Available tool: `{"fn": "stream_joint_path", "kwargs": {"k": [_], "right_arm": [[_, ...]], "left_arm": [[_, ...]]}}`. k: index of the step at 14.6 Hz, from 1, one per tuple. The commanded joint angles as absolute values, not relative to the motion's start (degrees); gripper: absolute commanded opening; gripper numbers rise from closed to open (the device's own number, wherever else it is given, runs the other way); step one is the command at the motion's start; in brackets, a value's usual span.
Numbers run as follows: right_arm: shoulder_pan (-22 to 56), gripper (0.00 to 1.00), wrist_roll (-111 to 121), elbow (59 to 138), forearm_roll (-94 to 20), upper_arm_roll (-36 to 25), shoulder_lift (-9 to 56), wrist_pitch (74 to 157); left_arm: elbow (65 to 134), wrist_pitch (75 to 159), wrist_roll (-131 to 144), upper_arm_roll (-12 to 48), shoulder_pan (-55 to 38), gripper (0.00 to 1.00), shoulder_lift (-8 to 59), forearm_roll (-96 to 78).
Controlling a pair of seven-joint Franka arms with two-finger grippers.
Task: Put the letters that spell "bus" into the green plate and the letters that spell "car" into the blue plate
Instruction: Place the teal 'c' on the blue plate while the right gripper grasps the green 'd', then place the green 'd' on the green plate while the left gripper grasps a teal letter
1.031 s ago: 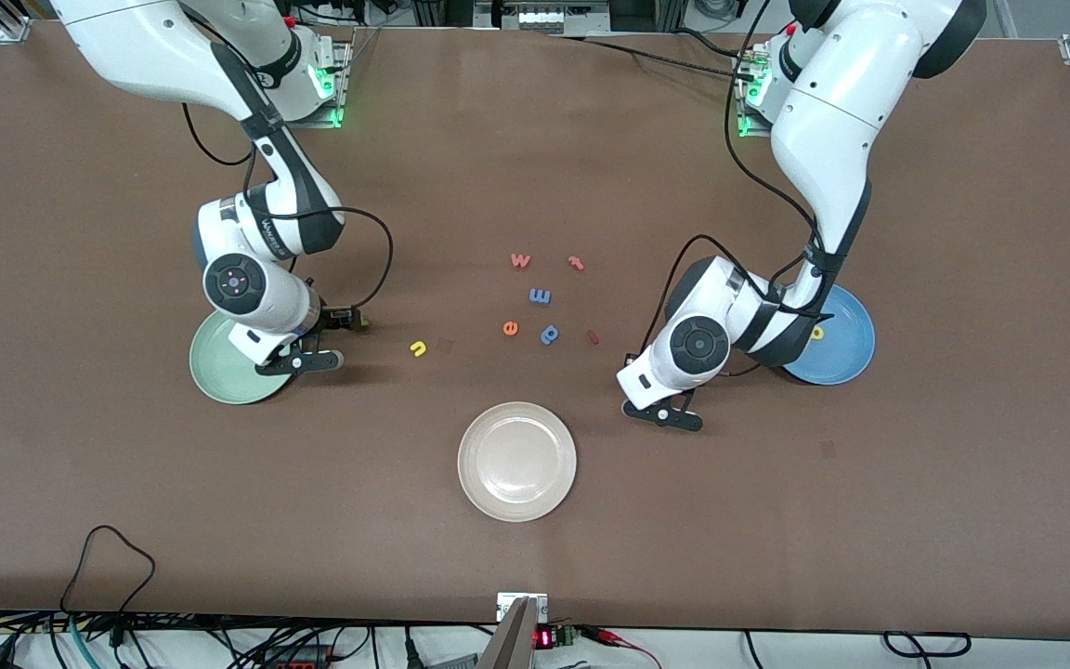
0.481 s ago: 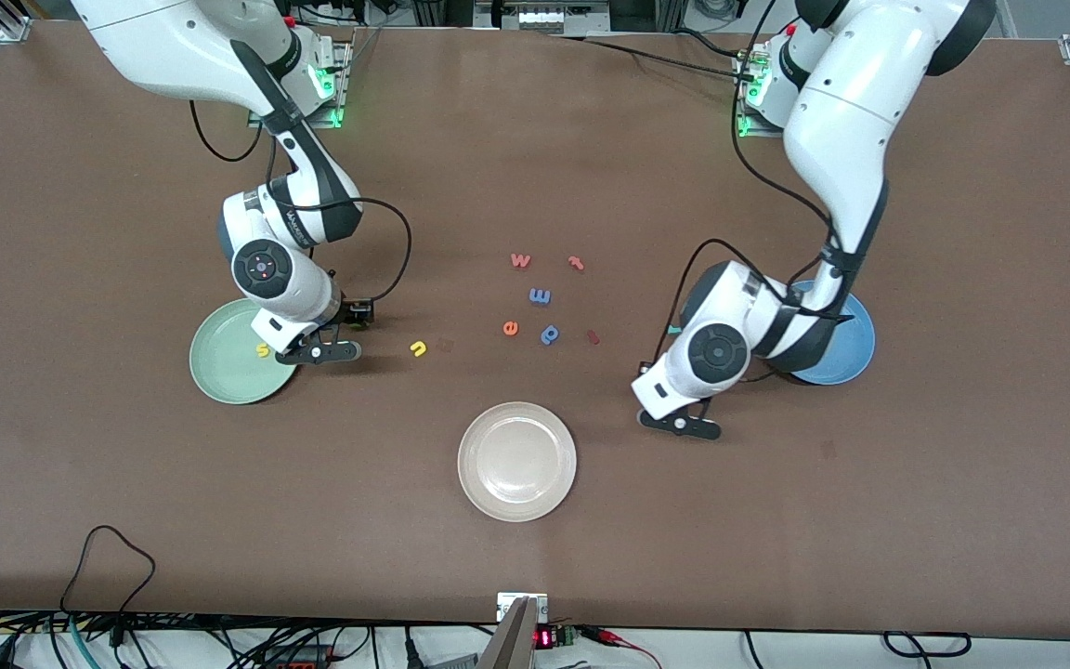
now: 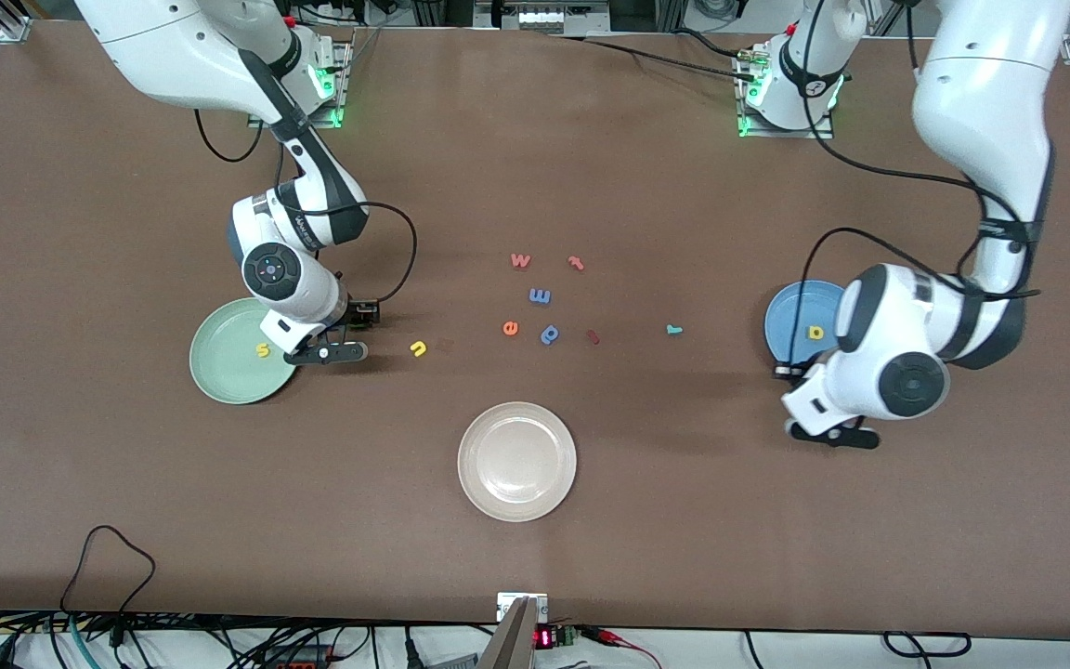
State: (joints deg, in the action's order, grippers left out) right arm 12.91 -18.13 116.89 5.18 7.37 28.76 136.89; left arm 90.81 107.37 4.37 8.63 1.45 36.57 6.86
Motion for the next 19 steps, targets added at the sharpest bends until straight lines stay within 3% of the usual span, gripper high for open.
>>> {"fn": "stream_joint_path", "kwargs": {"k": [1, 4, 8, 9, 10, 13, 16, 19], "right_arm": [[13.3, 0.63, -19.2, 117.5, 5.5, 7.3, 29.1, 138.7], [13.8, 0.62, -20.0, 117.4, 5.5, 7.3, 29.6, 139.0], [14.3, 0.59, -20.7, 117.5, 5.5, 7.3, 29.7, 138.9], [14.3, 0.59, -20.7, 117.5, 5.5, 7.3, 29.7, 138.8], [14.3, 0.57, -20.7, 117.6, 5.5, 7.3, 29.7, 138.7], [14.2, 0.53, -20.6, 117.9, 5.5, 7.3, 29.7, 138.7], [14.2, 0.42, -20.6, 117.9, 5.6, 7.3, 29.8, 138.7], [14.0, 0.35, -20.6, 117.8, 6.0, 7.2, 29.8, 138.8]], "left_arm": [[101.1, 110.3, 3.5, 9.5, 4.1, 0.08, 31.3, 7.9], [111.4, 118.7, 3.6, 10.1, 5.5, 0.12, 27.7, 7.8], [111.5, 119.5, 3.7, 10.3, 5.2, 0.23, 28.2, 7.7], [111.3, 119.6, 3.7, 10.3, 4.8, 0.47, 28.5, 7.6], [111.1, 119.5, 3.8, 10.3, 4.7, 0.65, 28.7, 7.4], [110.3, 119.4, 4.2, 11.2, 4.3, 0.78, 28.7, 7.0], [108.8, 119.3, 4.5, 12.3, 3.8, 0.75, 28.7, 6.9], [107.5, 119.6, 6.2, 16.3, 3.3, 0.53, 30.2, 6.0]]}}
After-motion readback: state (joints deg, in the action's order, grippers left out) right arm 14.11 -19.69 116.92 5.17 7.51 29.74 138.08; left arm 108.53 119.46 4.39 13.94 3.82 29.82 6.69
